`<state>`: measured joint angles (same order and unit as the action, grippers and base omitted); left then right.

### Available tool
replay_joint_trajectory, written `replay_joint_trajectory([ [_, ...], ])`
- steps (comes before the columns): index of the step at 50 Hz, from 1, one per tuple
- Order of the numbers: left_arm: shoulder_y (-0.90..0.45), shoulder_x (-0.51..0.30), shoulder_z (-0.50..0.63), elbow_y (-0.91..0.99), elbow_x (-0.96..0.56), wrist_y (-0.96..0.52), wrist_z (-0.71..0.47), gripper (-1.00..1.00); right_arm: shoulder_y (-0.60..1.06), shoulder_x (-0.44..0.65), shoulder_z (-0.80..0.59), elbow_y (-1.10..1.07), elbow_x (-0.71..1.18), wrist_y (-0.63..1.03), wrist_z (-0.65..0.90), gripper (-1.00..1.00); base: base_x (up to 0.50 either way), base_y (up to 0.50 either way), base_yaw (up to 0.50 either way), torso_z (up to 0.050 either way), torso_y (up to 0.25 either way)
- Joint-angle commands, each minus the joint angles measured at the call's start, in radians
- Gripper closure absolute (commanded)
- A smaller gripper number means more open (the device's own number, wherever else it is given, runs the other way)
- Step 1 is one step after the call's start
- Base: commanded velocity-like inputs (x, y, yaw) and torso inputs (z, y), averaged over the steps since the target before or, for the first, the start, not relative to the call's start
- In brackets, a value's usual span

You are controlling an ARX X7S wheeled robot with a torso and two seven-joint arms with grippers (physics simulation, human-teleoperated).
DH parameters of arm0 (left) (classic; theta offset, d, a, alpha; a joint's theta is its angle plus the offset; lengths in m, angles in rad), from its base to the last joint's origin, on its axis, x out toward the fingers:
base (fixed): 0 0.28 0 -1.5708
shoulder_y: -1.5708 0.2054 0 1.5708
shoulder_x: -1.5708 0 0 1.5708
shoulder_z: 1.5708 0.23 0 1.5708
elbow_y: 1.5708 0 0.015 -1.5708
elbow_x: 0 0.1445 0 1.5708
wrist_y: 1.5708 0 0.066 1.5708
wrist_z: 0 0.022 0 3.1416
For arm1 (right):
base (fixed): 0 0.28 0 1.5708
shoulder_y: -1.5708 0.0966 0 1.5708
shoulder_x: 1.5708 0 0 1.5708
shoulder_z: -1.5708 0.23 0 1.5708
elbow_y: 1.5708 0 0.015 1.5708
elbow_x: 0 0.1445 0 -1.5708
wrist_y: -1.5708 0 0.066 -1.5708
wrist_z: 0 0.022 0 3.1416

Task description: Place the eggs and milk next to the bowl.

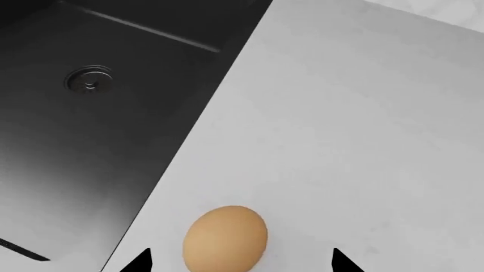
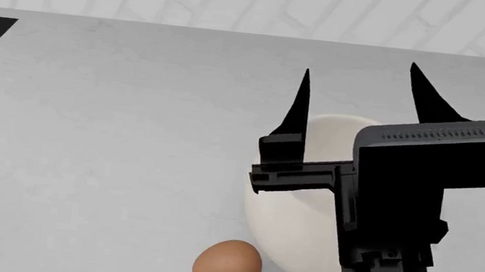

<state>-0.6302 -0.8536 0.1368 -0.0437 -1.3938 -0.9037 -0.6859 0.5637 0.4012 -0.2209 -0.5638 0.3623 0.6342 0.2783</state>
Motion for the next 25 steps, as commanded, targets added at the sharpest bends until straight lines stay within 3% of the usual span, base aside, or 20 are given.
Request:
replay_joint_trajectory([
  [1,-0.028,0.021,0.039,-0.072,0.065,0.020,0.047,-1.00,0.005,0.001,-0.007,0.007,-0.001,0.001,0.002,-1.00,0.00,0.00,0.00,0.000,0.000],
  [25,-0.079,0.058,0.093,-0.161,0.129,0.031,0.087,-1.00,0.014,0.005,-0.012,0.003,0.004,0.009,0.009,-1.00,0.00,0.00,0.00,0.000,0.000],
])
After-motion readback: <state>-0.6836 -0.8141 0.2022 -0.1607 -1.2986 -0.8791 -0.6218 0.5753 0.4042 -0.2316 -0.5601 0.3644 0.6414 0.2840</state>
